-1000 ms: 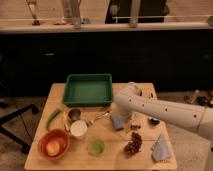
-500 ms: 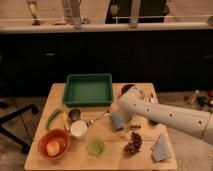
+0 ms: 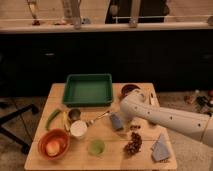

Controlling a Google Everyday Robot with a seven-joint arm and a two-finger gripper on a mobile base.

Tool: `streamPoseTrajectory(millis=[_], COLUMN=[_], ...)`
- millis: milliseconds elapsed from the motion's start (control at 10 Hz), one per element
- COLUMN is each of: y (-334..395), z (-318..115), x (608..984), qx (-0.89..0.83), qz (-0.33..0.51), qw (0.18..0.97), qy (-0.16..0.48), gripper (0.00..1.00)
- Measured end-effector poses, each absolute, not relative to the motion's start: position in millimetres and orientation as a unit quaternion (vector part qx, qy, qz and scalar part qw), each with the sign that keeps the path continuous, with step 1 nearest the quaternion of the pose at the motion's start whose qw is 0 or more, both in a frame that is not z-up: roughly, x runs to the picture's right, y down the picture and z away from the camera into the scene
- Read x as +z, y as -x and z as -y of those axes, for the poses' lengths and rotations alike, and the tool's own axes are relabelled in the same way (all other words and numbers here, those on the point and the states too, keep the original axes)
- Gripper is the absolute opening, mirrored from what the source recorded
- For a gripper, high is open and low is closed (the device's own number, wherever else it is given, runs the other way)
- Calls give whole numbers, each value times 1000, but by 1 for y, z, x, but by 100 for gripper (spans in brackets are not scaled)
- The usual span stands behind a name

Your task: Place sponge in plastic cup

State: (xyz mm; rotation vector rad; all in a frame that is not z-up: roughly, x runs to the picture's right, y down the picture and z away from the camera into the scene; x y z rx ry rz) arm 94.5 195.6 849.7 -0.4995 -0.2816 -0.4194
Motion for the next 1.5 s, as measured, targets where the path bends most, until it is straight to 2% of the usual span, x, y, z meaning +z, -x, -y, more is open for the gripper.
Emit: streamPoseTrajectory(millis=[100,200,500,600,900,1000,1500], y=[-96,-98,-104,-108,-111,-113,-118], z=[-196,-197,-199,-201,-203,-203,-207], x=[852,855,859,861,862,860,861], qx=[-201,-196,-188,-183,-179,-180,-181], qz=[140,142,152,157,160,159,165], qw=[939,941,943,943,943,943,941], qy=[241,237,230,229,230,231,233], gripper=[78,70,41,28,4,0,0])
